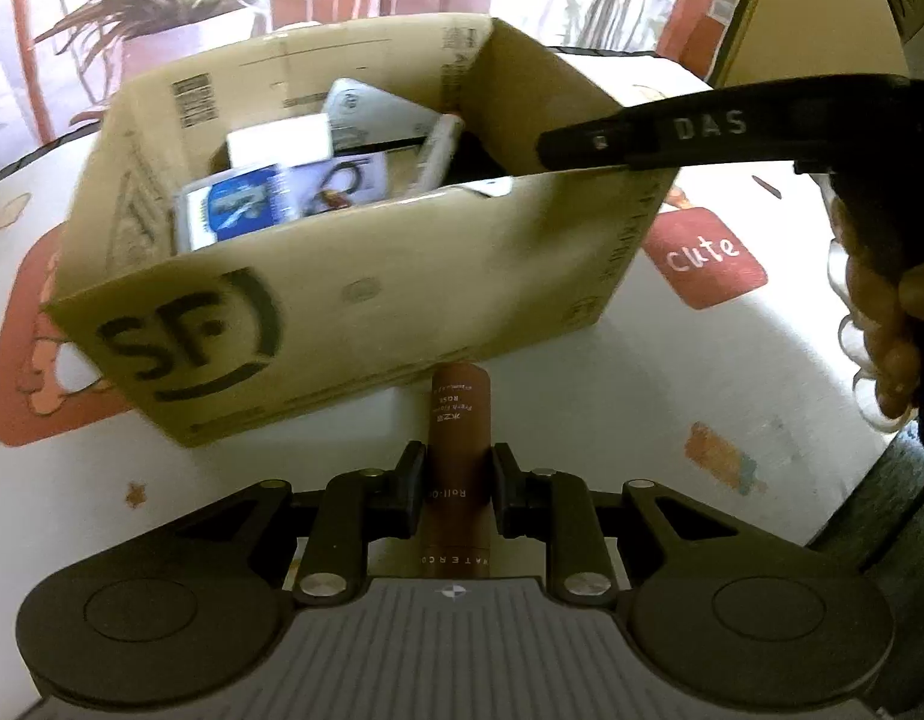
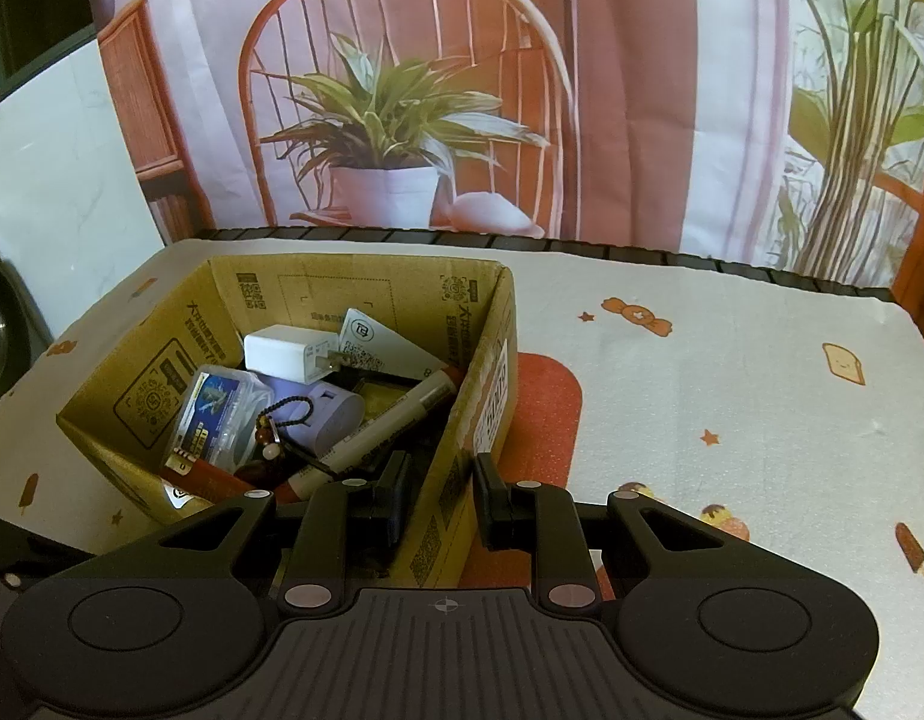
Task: Organize rigid objects
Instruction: 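Close the left gripper around the dark red tube, then lift the dark red tube with the left gripper over the box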
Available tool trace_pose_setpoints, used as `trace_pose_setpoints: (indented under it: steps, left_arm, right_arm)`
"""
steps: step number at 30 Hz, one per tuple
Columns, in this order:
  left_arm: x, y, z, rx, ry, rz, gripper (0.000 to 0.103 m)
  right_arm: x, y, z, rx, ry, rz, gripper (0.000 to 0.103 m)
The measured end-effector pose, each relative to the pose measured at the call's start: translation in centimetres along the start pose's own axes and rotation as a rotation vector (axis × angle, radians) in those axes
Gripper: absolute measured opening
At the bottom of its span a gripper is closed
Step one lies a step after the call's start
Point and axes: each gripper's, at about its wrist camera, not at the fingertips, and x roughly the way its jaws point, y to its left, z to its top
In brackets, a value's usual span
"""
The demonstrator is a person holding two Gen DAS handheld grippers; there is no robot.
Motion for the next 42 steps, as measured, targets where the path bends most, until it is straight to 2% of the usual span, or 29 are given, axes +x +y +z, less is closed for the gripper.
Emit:
trace_pose_setpoints:
  steps: [21,27,33,42]
  left_arm:
    - [-2.7,2.9,-2.5,-0.059,-0.020,0.061,0.024]
    - [-5.2,2.6,-2.6,-0.009,-0.090,0.067,0.024]
    - [-7.2,2.5,-2.3,-0.033,-0.133,0.051,0.024]
    - [-11.5,1.5,0.0,-0.014,-0.271,0.019,0.024]
  right_arm:
    - [0.0,0.0,0.0,-0.001,0.000,0.000,0.021]
    - [0.0,0.0,0.0,-0.001,0.000,-0.001,0.021]
    - [-0.1,-0.1,0.0,-0.001,-0.001,-0.001,0.021]
    - [-0.1,-0.2,0.0,0.003,-0.003,0.000,0.021]
